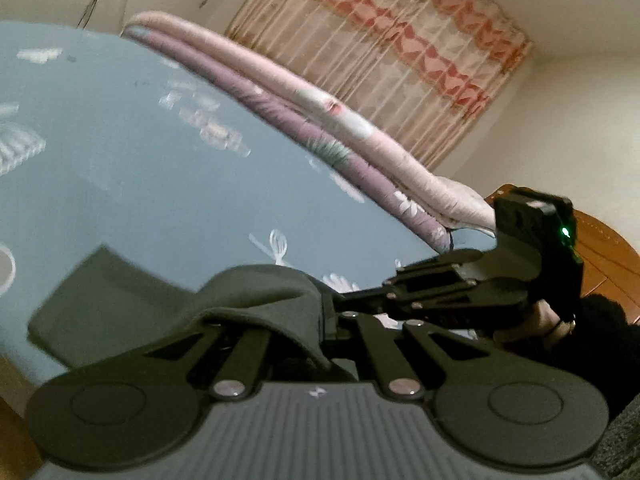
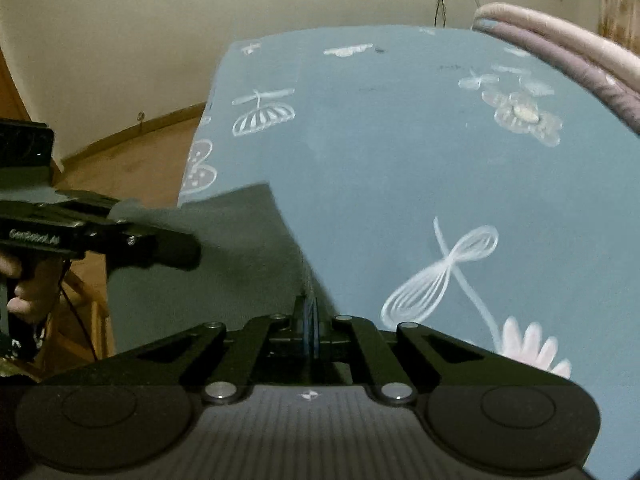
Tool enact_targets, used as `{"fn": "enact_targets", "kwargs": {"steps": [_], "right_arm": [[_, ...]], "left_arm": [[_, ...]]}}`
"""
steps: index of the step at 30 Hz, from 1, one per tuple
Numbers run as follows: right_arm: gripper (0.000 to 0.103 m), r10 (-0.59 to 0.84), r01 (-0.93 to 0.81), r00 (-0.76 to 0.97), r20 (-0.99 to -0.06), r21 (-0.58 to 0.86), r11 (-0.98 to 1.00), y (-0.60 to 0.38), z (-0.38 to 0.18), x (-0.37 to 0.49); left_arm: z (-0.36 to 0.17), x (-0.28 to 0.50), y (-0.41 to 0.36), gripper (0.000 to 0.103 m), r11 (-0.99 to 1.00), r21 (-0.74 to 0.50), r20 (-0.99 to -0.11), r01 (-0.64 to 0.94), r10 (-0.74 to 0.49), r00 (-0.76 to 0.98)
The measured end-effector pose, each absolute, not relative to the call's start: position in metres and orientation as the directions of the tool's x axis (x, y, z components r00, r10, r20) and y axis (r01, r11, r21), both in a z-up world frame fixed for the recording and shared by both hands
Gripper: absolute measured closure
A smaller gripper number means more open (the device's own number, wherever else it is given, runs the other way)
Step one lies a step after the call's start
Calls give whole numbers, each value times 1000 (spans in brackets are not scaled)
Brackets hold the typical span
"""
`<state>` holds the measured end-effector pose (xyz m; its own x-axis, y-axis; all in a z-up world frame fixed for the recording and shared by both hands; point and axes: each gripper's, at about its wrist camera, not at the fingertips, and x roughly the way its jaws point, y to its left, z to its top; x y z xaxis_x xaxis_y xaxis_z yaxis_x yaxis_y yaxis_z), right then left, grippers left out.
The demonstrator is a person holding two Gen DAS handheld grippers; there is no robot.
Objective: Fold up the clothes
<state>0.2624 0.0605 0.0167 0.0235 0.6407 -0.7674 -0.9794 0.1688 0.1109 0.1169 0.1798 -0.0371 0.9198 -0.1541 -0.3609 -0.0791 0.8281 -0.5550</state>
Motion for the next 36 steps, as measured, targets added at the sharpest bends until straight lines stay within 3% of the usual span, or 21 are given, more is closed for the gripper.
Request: {"fn": "enact_targets", "kwargs": {"steps": [6, 9, 12, 14, 17, 21, 26, 28, 29, 31, 36], "right_arm": [[99, 601, -982, 34, -799, 87, 170, 78, -7, 266], [96, 553, -969, 31, -833, 111, 222, 82, -33, 273], [88, 578, -942, 80, -812, 127, 310, 62, -19, 282], [82, 611, -909, 154, -777, 131, 395, 32, 3, 293], [77, 611, -844, 262, -747, 129, 520, -16, 26, 301], [77, 554, -763, 319, -769, 139, 632, -67, 27, 295], [77, 494, -738, 268, -827, 153, 657, -86, -5, 267], [77, 482, -730, 276, -831, 145, 668, -92, -15, 262], [77, 497, -723, 283, -821, 158, 673, -94, -15, 262], [77, 528, -709, 321, -787, 170, 684, -97, -8, 267], [77, 486, -722, 385, -785, 72, 688, -79, -8, 278]], "left_arm": [[-63, 120, 183, 102, 842, -525, -462, -126, -158, 873], [-81, 120, 184, 101, 830, -536, -514, -155, -175, 840], [-87, 119, 190, 99, 817, -553, -518, -163, -183, 836], [-89, 119, 197, 84, 800, -576, -499, -168, -180, 848], [-96, 124, 209, 72, 768, -612, -482, -190, -172, 859], [-106, 129, 226, 75, 685, -695, -457, -219, -187, 869], [-105, 135, 236, 73, 674, -703, -454, -224, -184, 872], [-106, 138, 239, 78, 665, -709, -460, -234, -184, 869], [-105, 139, 238, 89, 675, -698, -466, -238, -177, 867], [-100, 138, 234, 99, 710, -662, -481, -240, -156, 863], [-91, 130, 231, 99, 737, -635, -491, -233, -151, 858]]}}
